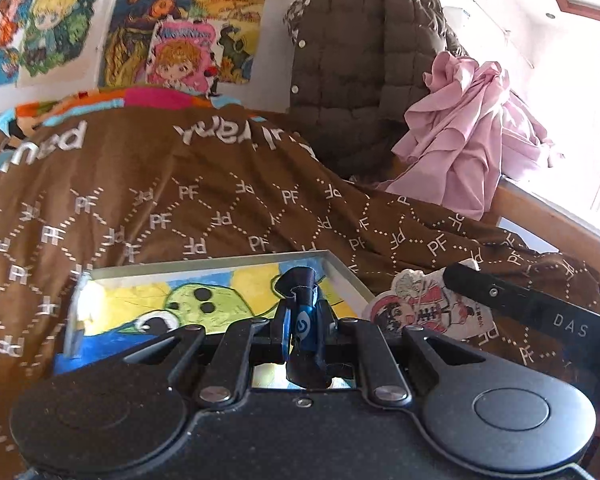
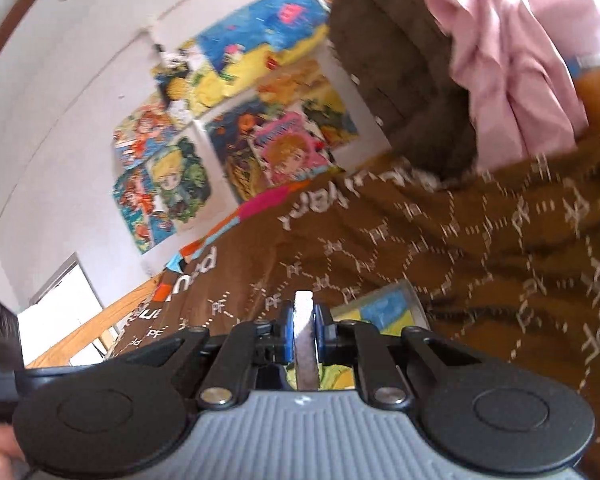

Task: Organize soft objects
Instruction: 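Bring the mask over the tray with left tool while right tool lifts its white item, then lower the mask into the tray and open left tool while right tool releases the printed packet, then move both tools back from the tray to the pile, then move left tool to the orange silicone cup while right tool approaches the gray face mask, then close left tool on the orange cup rim while right tool grasps the gray face mask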

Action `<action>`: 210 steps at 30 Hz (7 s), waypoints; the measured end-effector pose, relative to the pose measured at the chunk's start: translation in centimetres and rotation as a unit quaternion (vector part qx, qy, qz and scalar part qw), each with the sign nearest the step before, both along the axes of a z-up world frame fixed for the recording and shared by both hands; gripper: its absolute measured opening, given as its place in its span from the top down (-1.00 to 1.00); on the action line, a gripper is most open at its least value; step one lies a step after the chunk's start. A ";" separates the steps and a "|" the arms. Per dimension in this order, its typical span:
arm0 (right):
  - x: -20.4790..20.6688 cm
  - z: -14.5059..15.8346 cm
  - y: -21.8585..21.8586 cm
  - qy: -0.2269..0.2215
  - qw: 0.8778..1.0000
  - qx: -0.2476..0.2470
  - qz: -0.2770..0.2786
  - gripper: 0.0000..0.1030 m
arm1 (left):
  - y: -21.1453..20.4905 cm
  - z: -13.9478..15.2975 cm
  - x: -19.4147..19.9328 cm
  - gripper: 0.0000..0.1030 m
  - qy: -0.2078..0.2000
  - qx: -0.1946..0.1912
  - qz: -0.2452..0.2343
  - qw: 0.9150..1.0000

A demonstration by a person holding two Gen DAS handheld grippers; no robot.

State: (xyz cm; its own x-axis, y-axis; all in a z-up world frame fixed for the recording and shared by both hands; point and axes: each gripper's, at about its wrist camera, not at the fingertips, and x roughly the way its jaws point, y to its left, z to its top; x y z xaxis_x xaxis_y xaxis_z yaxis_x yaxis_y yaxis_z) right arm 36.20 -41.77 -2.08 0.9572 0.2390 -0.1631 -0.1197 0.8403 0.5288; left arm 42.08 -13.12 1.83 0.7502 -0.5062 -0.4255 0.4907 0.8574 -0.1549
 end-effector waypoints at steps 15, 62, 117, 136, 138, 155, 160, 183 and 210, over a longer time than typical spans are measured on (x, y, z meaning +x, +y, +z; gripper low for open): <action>2.1 -1.9 1.9 0.088 0.995 -0.048 -0.005 0.74 | -2.0 -4.4 4.0 0.74 0.071 -0.029 0.006 0.997; -13.4 8.7 5.9 -0.009 0.987 -0.159 0.016 -0.99 | 2.4 4.3 -11.5 -0.94 -0.004 -0.027 0.136 0.990; -21.6 -0.2 12.3 0.153 0.946 -0.287 0.012 -0.99 | 8.0 -6.7 -24.7 -0.98 0.021 0.041 0.130 0.990; -19.9 -1.5 13.0 0.174 0.936 -0.303 0.029 -0.99 | 8.5 -7.6 -22.3 -0.98 0.008 0.048 0.146 0.988; -19.7 -1.6 13.1 0.173 0.935 -0.307 0.030 -0.99 | 8.6 -7.6 -22.1 -0.98 0.005 0.049 0.146 0.988; -19.6 -0.8 13.1 0.118 0.948 -0.294 0.015 -0.99 | 9.2 -6.8 -21.7 -0.99 -0.023 0.033 0.163 0.986; -19.3 -0.4 12.8 0.092 0.954 -0.285 0.001 -0.99 | 9.0 -6.5 -21.6 -0.99 -0.030 0.034 0.160 0.986; -15.1 -1.3 9.3 0.075 0.960 -0.268 -0.012 -0.99 | 5.2 -5.7 -18.7 -0.99 -0.045 0.040 0.146 0.987; -15.0 -3.1 10.6 0.098 0.935 -0.336 0.062 -0.74 | 0.1 -8.6 -15.8 -0.78 -0.021 0.132 0.106 0.985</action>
